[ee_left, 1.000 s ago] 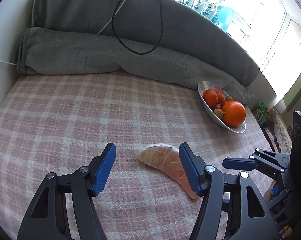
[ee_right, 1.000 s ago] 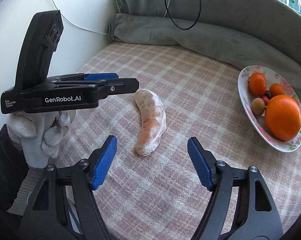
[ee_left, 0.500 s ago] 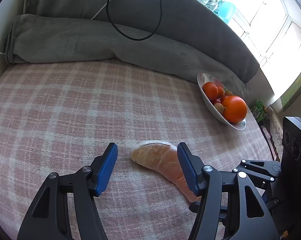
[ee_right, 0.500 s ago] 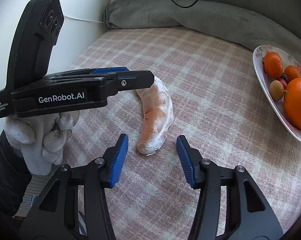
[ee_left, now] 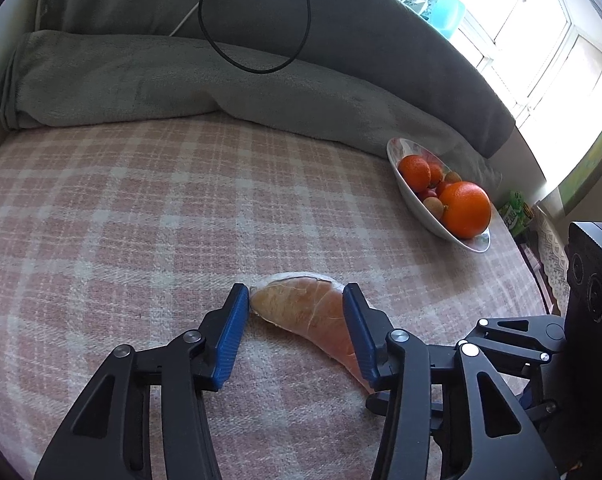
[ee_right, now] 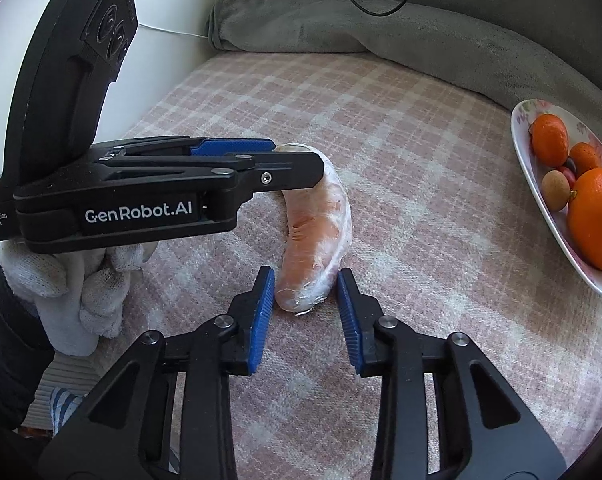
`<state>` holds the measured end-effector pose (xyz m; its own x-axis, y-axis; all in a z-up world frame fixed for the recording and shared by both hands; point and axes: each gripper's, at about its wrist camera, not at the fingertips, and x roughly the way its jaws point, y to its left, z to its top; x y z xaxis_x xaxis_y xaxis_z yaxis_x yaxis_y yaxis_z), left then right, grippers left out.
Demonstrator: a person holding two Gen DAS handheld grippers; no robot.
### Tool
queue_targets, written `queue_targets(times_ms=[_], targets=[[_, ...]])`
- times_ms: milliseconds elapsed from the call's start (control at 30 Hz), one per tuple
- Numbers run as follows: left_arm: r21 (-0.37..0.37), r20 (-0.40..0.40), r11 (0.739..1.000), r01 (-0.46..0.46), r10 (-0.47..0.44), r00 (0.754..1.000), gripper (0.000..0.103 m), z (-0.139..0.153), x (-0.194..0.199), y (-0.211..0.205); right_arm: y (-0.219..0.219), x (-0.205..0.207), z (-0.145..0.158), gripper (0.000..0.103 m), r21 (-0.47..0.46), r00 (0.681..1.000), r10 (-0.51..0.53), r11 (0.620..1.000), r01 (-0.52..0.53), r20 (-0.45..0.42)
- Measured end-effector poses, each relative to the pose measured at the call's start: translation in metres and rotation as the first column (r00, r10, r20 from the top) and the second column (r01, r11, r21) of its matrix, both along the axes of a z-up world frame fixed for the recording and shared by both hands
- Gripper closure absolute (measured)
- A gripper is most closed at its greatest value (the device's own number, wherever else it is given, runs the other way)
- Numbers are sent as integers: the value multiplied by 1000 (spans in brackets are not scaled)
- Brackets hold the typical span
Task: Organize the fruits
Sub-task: 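Close the right gripper on the wrapped orange segment, then lift and carry the wrapped orange segment over the bowl with the right gripper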
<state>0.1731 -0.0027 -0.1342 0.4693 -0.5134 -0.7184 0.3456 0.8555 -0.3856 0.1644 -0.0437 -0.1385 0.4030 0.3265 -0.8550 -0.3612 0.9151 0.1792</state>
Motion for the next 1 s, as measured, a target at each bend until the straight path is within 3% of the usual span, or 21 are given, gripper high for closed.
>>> queue_targets(times_ms=[167,633,1000], targets=[[-7,3,1000,-22,22,1000,67,-1,1,6,0,-1,0,70,-9,1000,1,1000,-1,9],[-5,27,1000,-31,31,999,71,4,-5,5,1,-10,5,72,-41,999,3,999,-1,50],[-13,85,1000,-22,23,996,72,26,-6,-4,-9,-17,28,72,-58,993,-5,998,12,116]])
